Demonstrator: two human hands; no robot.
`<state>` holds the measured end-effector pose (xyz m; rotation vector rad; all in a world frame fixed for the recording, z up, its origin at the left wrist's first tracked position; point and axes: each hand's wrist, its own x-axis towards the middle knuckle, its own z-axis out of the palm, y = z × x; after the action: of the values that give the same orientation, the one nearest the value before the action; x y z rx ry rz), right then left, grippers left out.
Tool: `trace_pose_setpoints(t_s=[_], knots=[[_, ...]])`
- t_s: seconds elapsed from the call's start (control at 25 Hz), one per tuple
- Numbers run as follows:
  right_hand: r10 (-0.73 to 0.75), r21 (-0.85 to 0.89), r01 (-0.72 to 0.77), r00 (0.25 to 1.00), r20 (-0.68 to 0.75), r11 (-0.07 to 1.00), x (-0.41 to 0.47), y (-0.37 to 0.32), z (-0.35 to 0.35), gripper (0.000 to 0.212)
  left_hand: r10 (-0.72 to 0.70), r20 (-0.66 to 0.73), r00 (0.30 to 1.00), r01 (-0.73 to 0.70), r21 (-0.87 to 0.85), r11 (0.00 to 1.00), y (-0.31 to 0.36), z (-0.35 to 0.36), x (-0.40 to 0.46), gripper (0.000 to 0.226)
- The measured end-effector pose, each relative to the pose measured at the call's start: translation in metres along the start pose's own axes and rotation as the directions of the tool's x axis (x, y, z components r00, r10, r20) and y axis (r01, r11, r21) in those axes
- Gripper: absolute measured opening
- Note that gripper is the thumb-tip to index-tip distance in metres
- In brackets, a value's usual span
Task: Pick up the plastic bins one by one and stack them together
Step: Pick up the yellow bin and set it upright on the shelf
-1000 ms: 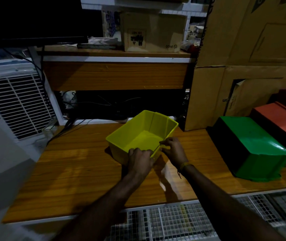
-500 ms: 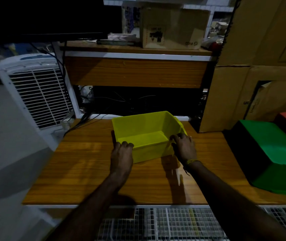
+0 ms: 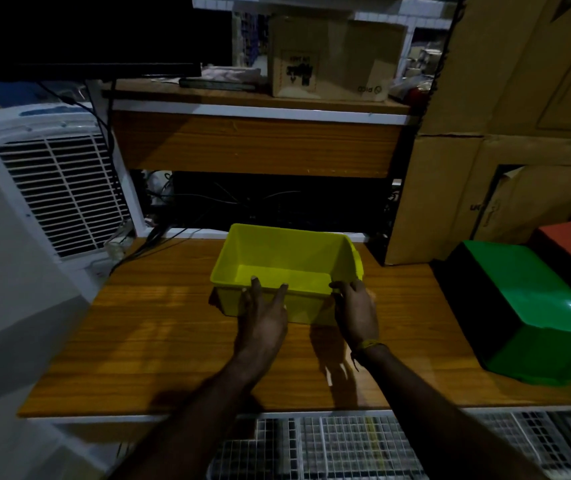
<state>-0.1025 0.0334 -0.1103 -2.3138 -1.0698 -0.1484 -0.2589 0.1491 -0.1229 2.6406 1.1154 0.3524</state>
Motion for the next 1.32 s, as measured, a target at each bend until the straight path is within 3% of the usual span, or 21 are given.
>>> trace_pose_setpoints(t_s=[0.2, 0.36, 0.48, 0.6, 0.76, 0.92, 1.08, 1.32], knots=[[0.004, 0.195, 0.005, 0.999, -0.047, 0.981, -0.02, -0.017, -0.01, 0.035, 0.091, -0.039, 0.995, -0.094, -0.098, 0.991, 0.044, 0.005, -0.013, 0.045], [0.034, 0.235, -0.011, 0.995, -0.094, 0.972, -0.02, -0.011, -0.018, 0.03, 0.103, -0.057, 0.993, -0.11, -0.136, 0.985, 0.05, 0.006, -0.016, 0.036], [0.012, 0.176, -0.006, 0.999, -0.031, 0.984, -0.018, -0.006, -0.021, 0.023, 0.095, -0.084, 0.992, -0.111, -0.203, 0.973, 0.034, 0.0, -0.014, 0.039], [0.018, 0.084, -0.018, 1.0, -0.005, 0.996, -0.017, -0.001, -0.025, 0.025, 0.124, -0.078, 0.989, -0.144, -0.358, 0.923, 0.016, -0.013, -0.015, 0.019], [0.205, -0.014, -0.205, 0.975, 0.08, 0.979, -0.01, 0.009, -0.031, 0.04, 0.104, -0.131, 0.986, -0.15, -0.41, 0.899, -0.002, -0.028, -0.017, 0.011], [0.205, 0.177, -0.242, 0.958, 0.201, 0.954, -0.006, 0.007, -0.03, 0.043, -0.015, -0.189, 0.982, -0.06, -0.384, 0.921, -0.012, -0.033, -0.019, 0.026], [0.222, 0.275, -0.243, 0.97, 0.103, 0.93, -0.013, -0.013, -0.033, 0.038, -0.144, -0.243, 0.959, 0.002, -0.501, 0.865, -0.013, -0.048, -0.024, 0.024], [0.205, 0.503, -0.144, 0.976, -0.069, 0.852, 0.0, -0.051, -0.059, 0.045, -0.213, -0.428, 0.878, -0.128, -0.641, 0.757, -0.001, -0.091, -0.011, 0.018]])
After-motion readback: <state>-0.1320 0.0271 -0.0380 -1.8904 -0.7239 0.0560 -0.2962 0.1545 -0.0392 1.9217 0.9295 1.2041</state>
